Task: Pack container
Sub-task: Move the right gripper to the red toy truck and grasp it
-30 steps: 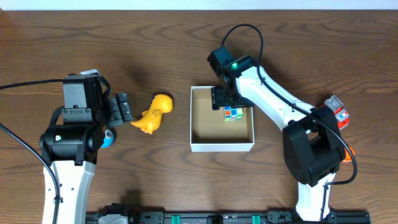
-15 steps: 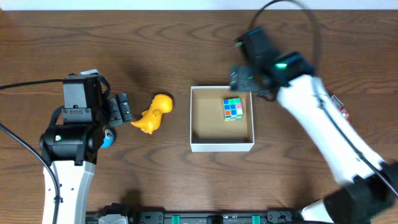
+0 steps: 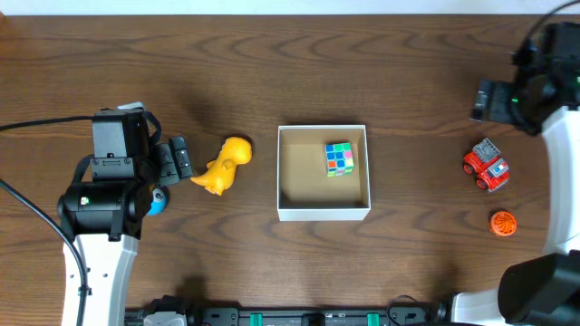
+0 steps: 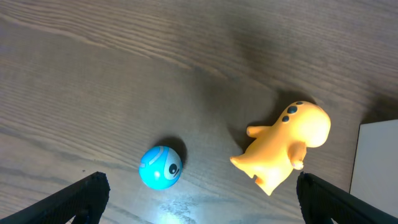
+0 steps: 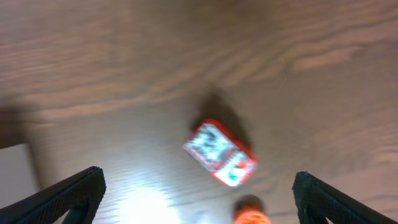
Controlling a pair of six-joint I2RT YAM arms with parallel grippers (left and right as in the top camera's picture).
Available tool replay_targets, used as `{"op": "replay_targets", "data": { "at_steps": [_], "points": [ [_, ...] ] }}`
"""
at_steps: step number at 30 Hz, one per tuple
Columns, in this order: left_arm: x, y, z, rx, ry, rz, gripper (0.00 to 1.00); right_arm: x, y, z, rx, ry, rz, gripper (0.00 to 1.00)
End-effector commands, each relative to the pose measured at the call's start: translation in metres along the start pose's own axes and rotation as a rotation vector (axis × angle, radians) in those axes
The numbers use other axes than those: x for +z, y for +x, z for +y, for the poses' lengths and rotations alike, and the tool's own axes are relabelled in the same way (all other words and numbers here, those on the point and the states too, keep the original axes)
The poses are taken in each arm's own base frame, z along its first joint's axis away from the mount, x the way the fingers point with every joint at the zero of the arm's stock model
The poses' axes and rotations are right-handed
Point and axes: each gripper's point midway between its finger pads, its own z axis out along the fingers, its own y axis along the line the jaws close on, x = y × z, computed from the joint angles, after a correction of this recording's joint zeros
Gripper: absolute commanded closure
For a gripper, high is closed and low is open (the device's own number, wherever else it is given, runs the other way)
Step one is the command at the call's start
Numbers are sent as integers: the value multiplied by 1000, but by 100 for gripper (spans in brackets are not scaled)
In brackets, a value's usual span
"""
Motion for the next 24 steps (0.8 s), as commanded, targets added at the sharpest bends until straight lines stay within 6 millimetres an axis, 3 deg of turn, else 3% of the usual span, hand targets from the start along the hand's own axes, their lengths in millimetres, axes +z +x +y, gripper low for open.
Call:
{"op": "replay_targets", "data": {
  "at_steps": [1,8,17,24],
  "points": [
    [-5,-6,2,-17,-4,-17,2,11,8,-17,-84,-18,49,1],
    [-5,-6,2,-17,-4,-17,2,45,17,-36,-126,-15,137,1],
    [-5,-6,2,-17,-4,-18,2,110,50,-31,-249,-73,347,1],
    [-5,-9,1,-19,-2,-29,2,132,62,-29,-266,-95,411,1]
  ]
}}
